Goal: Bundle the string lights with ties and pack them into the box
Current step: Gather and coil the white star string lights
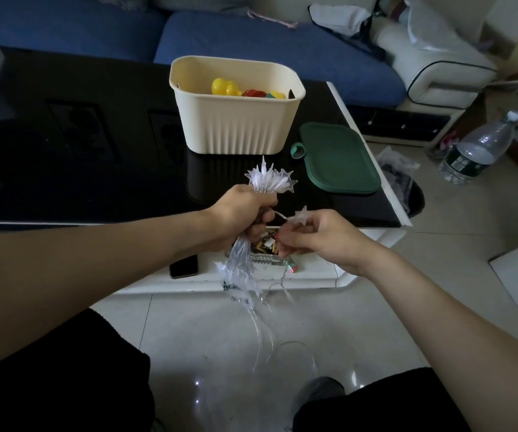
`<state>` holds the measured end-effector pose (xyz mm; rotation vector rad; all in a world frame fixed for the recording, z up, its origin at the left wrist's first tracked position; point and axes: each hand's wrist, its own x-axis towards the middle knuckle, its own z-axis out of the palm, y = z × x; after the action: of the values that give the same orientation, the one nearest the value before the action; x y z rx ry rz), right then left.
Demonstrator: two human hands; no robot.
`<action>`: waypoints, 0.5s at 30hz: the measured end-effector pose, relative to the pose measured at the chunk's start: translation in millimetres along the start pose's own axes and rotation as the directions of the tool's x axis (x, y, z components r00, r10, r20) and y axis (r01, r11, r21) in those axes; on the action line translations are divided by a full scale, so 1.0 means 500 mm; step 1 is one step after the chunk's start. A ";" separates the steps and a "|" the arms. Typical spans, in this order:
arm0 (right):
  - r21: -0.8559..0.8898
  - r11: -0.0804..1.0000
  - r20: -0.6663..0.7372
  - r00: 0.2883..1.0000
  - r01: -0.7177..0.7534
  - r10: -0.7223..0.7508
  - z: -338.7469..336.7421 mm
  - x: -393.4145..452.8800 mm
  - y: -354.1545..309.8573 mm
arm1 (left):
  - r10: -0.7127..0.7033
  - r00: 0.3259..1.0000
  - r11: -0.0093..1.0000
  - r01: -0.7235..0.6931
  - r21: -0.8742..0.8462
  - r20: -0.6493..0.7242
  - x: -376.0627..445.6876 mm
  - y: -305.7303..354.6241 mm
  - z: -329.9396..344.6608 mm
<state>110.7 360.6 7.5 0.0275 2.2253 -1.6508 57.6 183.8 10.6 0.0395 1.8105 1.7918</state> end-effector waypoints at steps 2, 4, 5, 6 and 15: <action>0.079 0.997 -0.035 0.999 -0.001 0.004 -0.002 -0.002 -0.005 | 0.003 1.000 1.000 -0.003 0.015 -0.008 0.002 -0.001 -0.003; 0.086 0.996 -0.086 0.996 0.030 -0.022 -0.004 -0.002 -0.011 | 0.001 1.000 0.999 -0.001 0.040 0.000 0.003 -0.004 -0.004; 0.082 0.995 -0.113 0.993 0.051 -0.042 -0.003 -0.002 -0.012 | 0.002 1.000 0.998 -0.003 0.055 0.011 0.003 -0.006 -0.004; 0.079 0.994 -0.141 0.988 0.075 -0.063 -0.002 0.000 -0.014 | 0.003 1.000 0.998 -0.005 0.066 0.031 0.003 -0.008 -0.003; 0.104 0.988 -0.394 0.917 0.118 -0.068 0.025 0.005 -0.024 | -0.026 0.972 0.999 0.015 0.048 0.233 -0.003 -0.017 0.015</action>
<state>109.1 344.9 15.0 0.3141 2.4311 -1.9814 65.4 189.2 3.8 0.2390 1.6771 1.6555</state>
